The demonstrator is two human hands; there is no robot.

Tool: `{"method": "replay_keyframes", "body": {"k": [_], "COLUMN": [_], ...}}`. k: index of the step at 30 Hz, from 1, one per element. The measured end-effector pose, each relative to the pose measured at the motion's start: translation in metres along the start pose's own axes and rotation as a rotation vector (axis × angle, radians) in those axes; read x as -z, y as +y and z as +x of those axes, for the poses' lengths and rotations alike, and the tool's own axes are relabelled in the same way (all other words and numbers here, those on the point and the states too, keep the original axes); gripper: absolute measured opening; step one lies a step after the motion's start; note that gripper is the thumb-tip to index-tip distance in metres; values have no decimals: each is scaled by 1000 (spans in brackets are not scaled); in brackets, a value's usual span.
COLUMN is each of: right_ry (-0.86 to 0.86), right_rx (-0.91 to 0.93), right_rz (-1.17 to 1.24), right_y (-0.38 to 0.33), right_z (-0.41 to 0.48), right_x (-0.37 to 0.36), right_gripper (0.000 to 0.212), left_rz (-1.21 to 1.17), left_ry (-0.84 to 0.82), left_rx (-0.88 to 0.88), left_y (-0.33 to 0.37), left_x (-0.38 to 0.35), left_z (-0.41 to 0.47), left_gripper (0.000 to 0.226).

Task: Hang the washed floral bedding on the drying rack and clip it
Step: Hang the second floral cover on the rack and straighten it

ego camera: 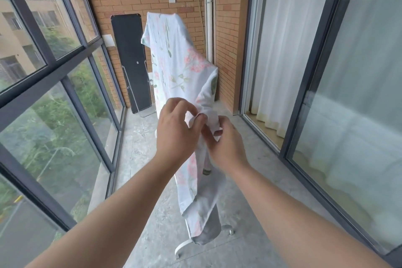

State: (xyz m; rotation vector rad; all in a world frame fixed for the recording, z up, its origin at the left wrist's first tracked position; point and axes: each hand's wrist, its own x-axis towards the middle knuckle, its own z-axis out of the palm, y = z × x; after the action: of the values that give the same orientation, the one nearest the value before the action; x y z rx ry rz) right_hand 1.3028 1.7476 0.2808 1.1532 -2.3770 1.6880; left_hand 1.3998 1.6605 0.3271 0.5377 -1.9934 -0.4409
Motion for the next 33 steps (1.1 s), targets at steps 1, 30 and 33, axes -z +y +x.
{"method": "replay_keyframes", "body": {"k": [1,30,33], "right_ry": [22,29,27], "right_rx": [36,33,-81], "right_rz": [24,176,417], "right_y": [-4,-30,-38], "right_z": [1,68,76], "right_x": [2,94,91], "right_gripper": [34,19,21], "left_rz": [-25,-507,-518], "left_ry": [-13,-193,-175], "left_rx": [39,450,435], "left_y": [5,12,15], "left_x": [1,21,28], "left_z": [4,56,65], "left_gripper": [12,18,10]}}
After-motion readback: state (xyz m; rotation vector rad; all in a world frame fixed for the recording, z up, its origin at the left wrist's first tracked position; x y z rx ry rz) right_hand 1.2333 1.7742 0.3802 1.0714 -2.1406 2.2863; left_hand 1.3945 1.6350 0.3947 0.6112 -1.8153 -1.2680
